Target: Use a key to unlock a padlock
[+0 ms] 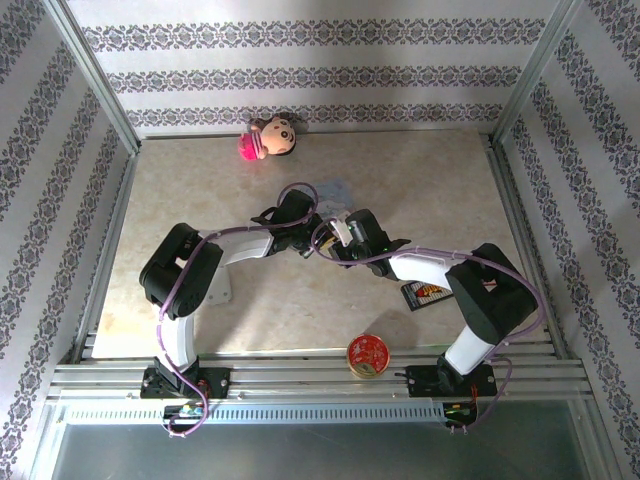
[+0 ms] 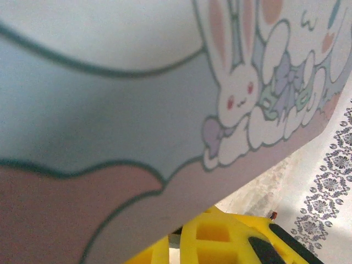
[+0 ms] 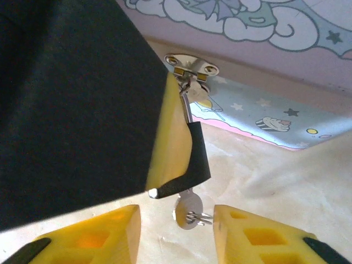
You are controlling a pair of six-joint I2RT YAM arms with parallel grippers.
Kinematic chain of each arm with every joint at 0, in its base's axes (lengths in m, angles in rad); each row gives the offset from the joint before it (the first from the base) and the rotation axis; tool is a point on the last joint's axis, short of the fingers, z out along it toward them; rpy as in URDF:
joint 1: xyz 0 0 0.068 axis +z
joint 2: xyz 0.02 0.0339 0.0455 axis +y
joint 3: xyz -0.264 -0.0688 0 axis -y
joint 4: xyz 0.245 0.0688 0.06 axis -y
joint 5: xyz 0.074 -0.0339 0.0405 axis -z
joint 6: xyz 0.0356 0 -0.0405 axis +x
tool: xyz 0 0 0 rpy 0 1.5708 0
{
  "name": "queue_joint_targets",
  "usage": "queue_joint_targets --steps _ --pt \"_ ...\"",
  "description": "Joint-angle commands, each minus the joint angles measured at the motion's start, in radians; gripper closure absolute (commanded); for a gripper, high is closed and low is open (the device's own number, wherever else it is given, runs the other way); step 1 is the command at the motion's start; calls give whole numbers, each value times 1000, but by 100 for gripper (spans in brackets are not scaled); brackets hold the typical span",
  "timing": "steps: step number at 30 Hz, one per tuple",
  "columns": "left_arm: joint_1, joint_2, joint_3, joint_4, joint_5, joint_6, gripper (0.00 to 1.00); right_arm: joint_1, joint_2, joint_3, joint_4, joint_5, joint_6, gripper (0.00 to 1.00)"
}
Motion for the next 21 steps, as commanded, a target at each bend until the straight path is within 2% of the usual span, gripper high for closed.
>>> queue_joint_targets --steps 1,21 --pt "11 -22 23 -48 44 -20 100 17 18 26 -2 25 -30 65" --pt "11 -23 16 -18 66 -39 100 49 89 67 -24 31 -58 66"
